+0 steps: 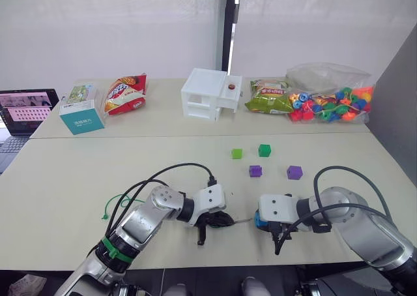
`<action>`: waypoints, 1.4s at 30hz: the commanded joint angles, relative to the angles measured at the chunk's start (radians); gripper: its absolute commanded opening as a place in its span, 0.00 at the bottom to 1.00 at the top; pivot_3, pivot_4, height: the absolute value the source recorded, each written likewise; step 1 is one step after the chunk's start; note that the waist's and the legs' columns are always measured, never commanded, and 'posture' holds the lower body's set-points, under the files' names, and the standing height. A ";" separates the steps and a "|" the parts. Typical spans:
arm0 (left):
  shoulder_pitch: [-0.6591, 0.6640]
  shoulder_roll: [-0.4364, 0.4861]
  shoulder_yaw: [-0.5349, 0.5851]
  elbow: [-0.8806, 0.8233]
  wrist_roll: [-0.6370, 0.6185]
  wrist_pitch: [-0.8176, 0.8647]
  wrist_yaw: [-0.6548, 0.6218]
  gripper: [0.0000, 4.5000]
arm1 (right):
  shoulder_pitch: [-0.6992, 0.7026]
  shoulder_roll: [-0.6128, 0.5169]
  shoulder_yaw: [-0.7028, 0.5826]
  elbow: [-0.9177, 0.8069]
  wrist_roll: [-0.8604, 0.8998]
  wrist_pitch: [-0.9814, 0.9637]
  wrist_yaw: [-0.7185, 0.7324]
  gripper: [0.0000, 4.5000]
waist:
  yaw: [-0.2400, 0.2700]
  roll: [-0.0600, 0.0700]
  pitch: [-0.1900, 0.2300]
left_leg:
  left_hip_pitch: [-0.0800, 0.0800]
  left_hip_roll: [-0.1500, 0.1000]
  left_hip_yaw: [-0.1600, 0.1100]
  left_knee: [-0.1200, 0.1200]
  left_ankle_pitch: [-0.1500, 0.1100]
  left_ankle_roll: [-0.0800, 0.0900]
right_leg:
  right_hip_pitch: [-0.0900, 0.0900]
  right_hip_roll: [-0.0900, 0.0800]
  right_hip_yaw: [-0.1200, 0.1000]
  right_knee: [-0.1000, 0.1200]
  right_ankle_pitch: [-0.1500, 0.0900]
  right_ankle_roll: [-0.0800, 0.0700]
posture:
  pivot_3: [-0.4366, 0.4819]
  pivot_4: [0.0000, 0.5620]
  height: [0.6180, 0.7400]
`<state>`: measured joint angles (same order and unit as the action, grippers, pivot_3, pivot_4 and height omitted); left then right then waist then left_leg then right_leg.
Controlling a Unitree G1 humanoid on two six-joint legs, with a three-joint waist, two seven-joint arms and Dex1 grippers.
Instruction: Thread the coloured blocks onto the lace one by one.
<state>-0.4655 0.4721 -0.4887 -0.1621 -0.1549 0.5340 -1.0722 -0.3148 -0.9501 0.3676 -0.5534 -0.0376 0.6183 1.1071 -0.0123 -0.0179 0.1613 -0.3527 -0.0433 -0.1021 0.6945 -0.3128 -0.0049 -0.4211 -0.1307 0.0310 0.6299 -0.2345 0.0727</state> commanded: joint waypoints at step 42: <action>-0.088 -0.234 0.026 0.223 -0.006 -0.169 0.028 0.30 | 0.000 0.047 0.050 -0.031 -0.019 0.037 -0.001 0.29 | 0.002 -0.001 0.000 | 0.000 0.000 0.000 0.002 0.000 0.000 | 0.001 0.000 0.000 -0.001 0.001 0.001 | 0.48 0.27 1.00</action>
<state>-0.5333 0.2535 -0.4718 0.0835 -0.1562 0.3898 -1.0485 -0.3192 -0.9217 0.3813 -0.5708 -0.0674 0.6531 1.0996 -0.0106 -0.0190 0.1610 -0.3525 -0.0433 -0.1022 0.6960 -0.3124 -0.0054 -0.4199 -0.1305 0.0311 0.6293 -0.2330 0.0733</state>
